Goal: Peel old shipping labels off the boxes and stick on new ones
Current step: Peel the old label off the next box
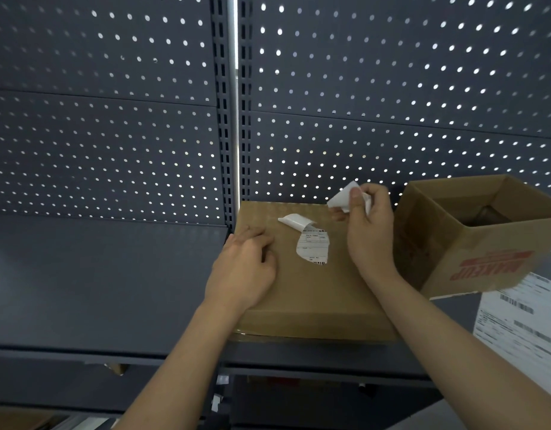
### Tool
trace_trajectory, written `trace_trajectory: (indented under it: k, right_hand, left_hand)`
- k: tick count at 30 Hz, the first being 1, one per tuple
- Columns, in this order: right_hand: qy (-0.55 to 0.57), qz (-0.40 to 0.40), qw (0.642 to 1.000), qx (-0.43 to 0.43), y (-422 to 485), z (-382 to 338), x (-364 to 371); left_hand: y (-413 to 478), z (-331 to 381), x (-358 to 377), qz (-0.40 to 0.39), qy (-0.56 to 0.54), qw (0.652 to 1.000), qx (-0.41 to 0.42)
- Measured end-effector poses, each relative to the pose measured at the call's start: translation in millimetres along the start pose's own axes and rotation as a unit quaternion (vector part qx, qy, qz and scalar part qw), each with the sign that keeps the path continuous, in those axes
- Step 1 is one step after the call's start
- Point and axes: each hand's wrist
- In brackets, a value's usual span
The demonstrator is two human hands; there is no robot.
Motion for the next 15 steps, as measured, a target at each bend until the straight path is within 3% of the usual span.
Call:
trace_trajectory:
  k: [6,15]
  right_hand:
    - [-0.044,-0.070,0.997,-0.002,1.1,-6.5,1.3]
    - [-0.232,-0.178,0.955,-0.041,22.2,11.0,11.9]
  left_hand:
    - [0.2,0.3,-1.1,-0.011,0.002,1.000,-0.008]
    - [0.3,-0.7,-1.8,-0.014,-0.007,1.000,-0.007]
Point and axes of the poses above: each hand's wrist, its own y-axis towards the middle knuckle, its own x-axis out of the palm, z = x × y, and after that the axes turned 7 degrees about -y, right-handed
